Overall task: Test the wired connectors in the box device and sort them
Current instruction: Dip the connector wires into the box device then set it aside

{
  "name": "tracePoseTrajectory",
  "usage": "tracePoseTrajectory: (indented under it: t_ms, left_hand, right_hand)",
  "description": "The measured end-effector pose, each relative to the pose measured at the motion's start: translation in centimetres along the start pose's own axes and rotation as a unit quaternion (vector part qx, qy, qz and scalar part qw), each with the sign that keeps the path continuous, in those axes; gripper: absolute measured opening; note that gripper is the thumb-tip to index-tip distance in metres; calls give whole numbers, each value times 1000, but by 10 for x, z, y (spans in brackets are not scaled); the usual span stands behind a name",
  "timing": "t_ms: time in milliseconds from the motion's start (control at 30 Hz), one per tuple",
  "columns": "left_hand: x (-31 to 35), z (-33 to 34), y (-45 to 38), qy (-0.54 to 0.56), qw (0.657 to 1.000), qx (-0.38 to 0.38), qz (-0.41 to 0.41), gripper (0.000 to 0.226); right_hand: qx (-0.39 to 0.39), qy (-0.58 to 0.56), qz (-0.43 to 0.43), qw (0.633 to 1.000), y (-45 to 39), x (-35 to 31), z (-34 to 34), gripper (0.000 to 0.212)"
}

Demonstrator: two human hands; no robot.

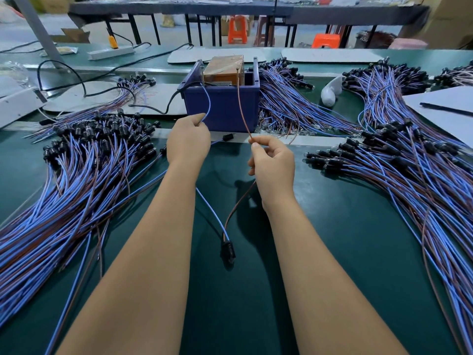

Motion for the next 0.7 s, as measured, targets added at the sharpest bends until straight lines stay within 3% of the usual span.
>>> tracePoseTrajectory:
  t_ms: [200,533,700]
  left_hand:
    - [0,-2,0,21,1000,8,3,43]
    - [-6,-17,-7,76,993,93,-12,37]
    - [-3,-18,-15,72,993,89,-5,37]
  right_hand:
    - [-2,0,-3,1000,-1,2,0,18]
    - [-1,0,-5,1000,-1,1,0,18]
    - [-4,2,-4,1000,0,1,0,17]
Point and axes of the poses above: each hand's wrist, its own y-axis away from the middle knuckle, its own z-axis out of the palm, x = y × z, the point moved 5 cm from there along -y, towards the middle knuckle, and after that the axes turned 5 degrees about -x, right-handed, at the moved point
